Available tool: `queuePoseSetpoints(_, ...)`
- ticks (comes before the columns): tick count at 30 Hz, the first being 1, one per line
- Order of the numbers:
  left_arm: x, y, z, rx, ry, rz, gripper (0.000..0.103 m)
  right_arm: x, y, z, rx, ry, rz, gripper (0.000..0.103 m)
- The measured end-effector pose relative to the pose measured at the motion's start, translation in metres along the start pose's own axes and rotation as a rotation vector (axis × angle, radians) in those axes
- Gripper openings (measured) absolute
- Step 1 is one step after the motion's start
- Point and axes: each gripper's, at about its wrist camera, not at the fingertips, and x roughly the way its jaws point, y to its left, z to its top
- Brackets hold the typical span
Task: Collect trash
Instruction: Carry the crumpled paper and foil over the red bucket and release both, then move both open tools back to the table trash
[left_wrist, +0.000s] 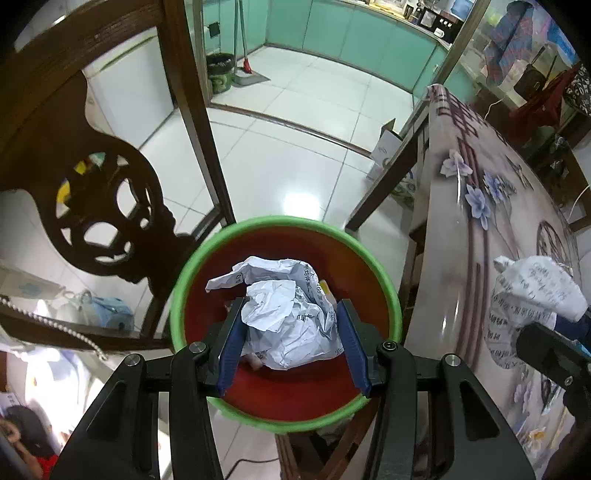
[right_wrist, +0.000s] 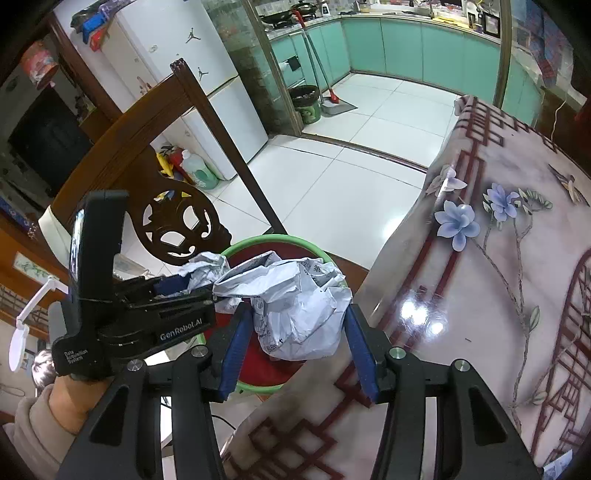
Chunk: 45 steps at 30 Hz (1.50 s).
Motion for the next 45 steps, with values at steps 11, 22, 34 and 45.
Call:
queuePoseSetpoints(11, -0.013, 0.001, 0.011, 0.006, -0.066, 0.016, 0.047, 0.006, -0.004, 0.002, 0.007, 0.020, -0.006, 0.049)
queuePoseSetpoints(22, -0.033, 0.000, 0.020, 0.013, -0.162, 0.101, 0.088, 0.009, 0.002, 0.003, -0.025, -0.041, 0.003, 0.056)
queuePoseSetpoints(34, -0.081, -0.029, 0.027, 0.083, -0.294, 0.095, 0.088, -0.036, -0.032, -0.008, 0.090, -0.109, -0.006, 0.056)
queuePoseSetpoints(45, -0.059, -0.122, -0.032, 0.302, -0.141, -0.051, 0.088, -0.134, -0.114, -0.105, 0.288, -0.163, -0.257, 0.057)
